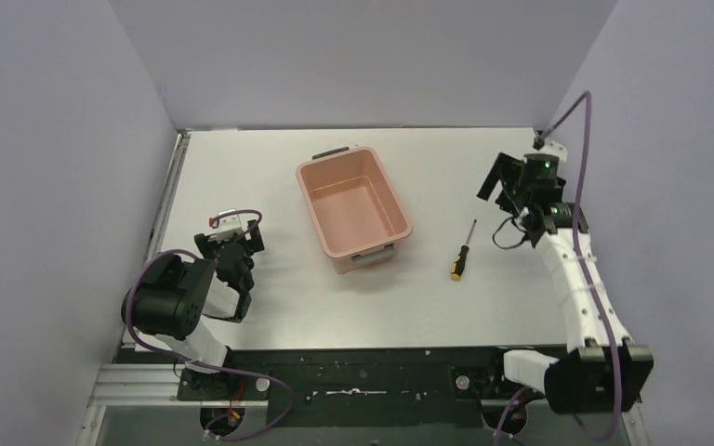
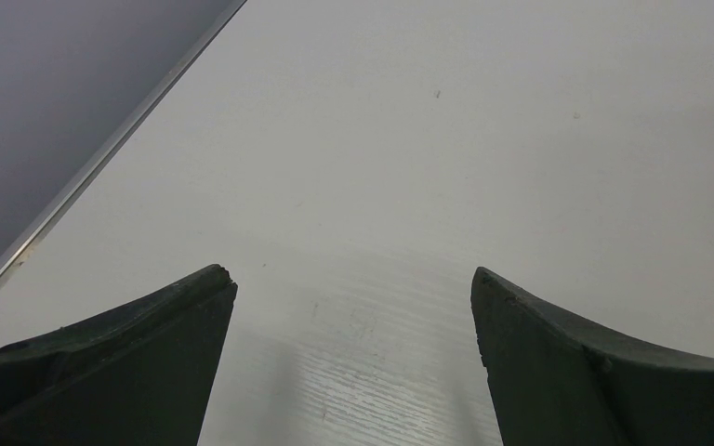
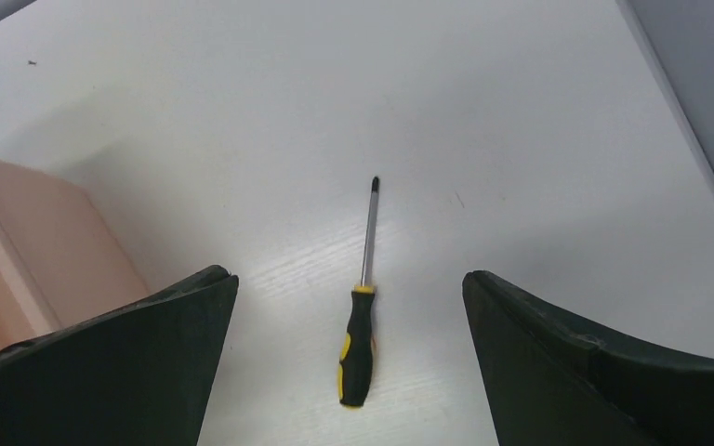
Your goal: Put the screwdriver in the bin
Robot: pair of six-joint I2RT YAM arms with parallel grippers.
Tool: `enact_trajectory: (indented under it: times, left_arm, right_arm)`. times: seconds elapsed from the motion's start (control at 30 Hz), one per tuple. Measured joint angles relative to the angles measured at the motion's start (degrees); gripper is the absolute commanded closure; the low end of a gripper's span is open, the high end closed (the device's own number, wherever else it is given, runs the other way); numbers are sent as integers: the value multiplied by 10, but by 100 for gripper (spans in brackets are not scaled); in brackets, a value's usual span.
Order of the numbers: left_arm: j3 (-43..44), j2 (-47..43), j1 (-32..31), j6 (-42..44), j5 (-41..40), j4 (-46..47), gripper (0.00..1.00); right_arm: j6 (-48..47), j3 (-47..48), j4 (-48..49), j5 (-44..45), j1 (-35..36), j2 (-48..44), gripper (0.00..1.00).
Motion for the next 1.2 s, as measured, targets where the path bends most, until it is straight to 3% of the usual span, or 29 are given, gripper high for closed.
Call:
enact_trajectory:
  times: [0.1,0.17,0.47,0.5,0.57,0.67,0.7,0.73,0.87,0.97,1.2]
  left_arm:
    - [0,0,0,0,0,0,3]
    - [0,0,0,0,0,0,3]
    - [0,0,0,0,1,0,3]
    - [0,0,0,0,1,0,3]
    - [0,0,0,0,1,0,3]
    - [0,0,0,0,1,0,3]
    - [0,0,0,0,1,0,3]
    - [0,0,0,0,1,0,3]
    - [0,0,0,0,1,0,3]
    - [0,0,0,0,1,0,3]
    - [0,0,0,0,1,0,3]
  right_arm:
    - [-21,120,-36,21,8,139,0]
    - [-30,148,-56,25,15,211,0]
    - [-35,38,-73,5,49,379,9]
    - [-30,33,-67,-6,56,397,14]
    - [-33,38,-50,-12,68,401,33]
    - [-30,32,-21,-24,77,403,82]
    - [-31,29,-16,-22,80,402,96]
    - [-27,27,-10,-22,81,399,100]
    - [-41,47,-38,-12,82,405,100]
    - [-66,141,-124,14,76,439,100]
    - [-111,541,-275,41,32,497,100]
